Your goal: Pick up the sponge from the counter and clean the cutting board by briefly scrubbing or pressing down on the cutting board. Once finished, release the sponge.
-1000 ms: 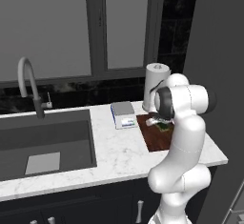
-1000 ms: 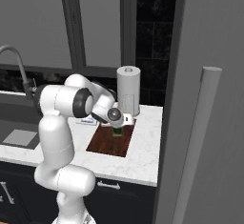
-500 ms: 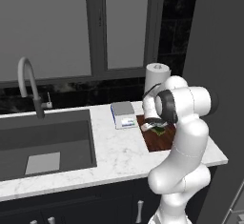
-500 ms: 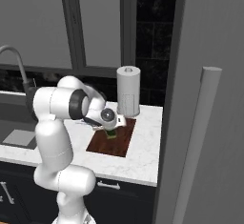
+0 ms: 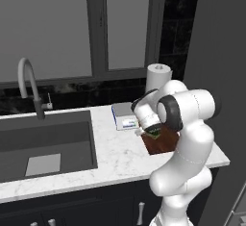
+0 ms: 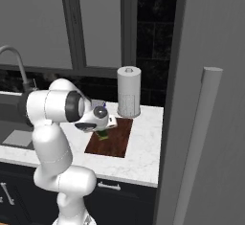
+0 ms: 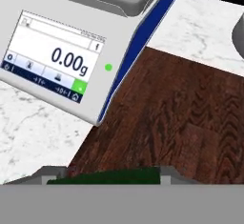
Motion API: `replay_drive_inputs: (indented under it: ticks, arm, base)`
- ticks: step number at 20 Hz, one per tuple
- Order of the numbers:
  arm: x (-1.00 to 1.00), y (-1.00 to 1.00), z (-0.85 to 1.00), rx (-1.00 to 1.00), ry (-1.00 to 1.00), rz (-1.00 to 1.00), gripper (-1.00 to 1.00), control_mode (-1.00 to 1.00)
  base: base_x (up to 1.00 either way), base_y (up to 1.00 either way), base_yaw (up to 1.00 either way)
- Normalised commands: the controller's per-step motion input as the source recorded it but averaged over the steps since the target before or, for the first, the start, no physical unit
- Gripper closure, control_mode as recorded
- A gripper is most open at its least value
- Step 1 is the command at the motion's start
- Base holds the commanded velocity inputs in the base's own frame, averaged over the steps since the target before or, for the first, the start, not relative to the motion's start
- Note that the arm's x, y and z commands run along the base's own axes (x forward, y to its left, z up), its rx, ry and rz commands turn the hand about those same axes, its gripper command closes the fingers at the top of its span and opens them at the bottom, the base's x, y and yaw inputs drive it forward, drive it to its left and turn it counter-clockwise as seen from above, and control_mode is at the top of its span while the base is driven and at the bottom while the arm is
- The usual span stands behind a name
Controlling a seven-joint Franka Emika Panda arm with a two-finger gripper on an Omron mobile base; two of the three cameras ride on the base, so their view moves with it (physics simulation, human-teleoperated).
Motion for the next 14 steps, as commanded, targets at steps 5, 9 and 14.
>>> replay_drive_inputs:
  ticks: [5, 9, 14]
  arm:
    - [-0.27, 0.54, 0.0, 0.0, 0.06, 0.1, 1.0, -1.0]
    - [-0.29, 0.41, 0.19, 0.0, 0.01, 0.09, 1.0, -1.0]
    - [-0.21, 0.42, 0.09, 0.0, 0.04, 0.08, 1.0, -1.0]
  base:
    - [0.0, 0.0, 0.0]
    - [0.0, 0.0, 0.0]
    - [0.0, 0.0, 0.0]
